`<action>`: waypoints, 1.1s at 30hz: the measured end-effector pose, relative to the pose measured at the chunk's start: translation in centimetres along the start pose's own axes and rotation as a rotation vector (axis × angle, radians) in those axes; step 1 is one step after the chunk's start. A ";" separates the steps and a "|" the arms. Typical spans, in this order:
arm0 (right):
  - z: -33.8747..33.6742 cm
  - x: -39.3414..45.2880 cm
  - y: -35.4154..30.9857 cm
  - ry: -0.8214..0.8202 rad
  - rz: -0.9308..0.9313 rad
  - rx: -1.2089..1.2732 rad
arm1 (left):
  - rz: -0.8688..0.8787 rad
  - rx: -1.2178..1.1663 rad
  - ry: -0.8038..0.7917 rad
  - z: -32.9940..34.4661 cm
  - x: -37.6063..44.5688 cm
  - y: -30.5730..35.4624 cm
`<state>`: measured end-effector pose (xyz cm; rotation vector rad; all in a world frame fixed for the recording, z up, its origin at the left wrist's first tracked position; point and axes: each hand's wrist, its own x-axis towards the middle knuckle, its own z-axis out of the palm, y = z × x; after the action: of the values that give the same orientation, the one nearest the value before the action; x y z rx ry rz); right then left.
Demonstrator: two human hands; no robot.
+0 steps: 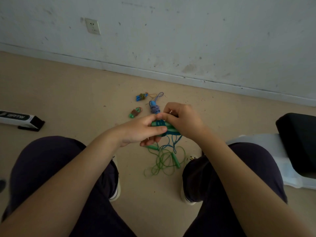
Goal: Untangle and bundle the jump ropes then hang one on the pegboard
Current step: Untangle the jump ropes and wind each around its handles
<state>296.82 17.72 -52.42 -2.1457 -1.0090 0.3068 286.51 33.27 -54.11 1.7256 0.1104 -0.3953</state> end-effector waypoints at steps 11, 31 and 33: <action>-0.6 0.1 0.0 -0.022 0.066 0.225 | 0.040 0.001 0.004 0.1 -0.4 0.2; 1.2 0.3 0.3 -0.064 0.107 0.359 | 0.236 -0.117 0.643 -0.1 0.4 1.0; 1.3 0.2 -0.1 -0.077 0.110 0.294 | 0.225 -0.082 0.665 -0.1 0.5 0.9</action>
<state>296.25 18.56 -53.22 -1.9364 -0.8318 0.5594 287.30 33.14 -53.44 1.7058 0.4013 0.3552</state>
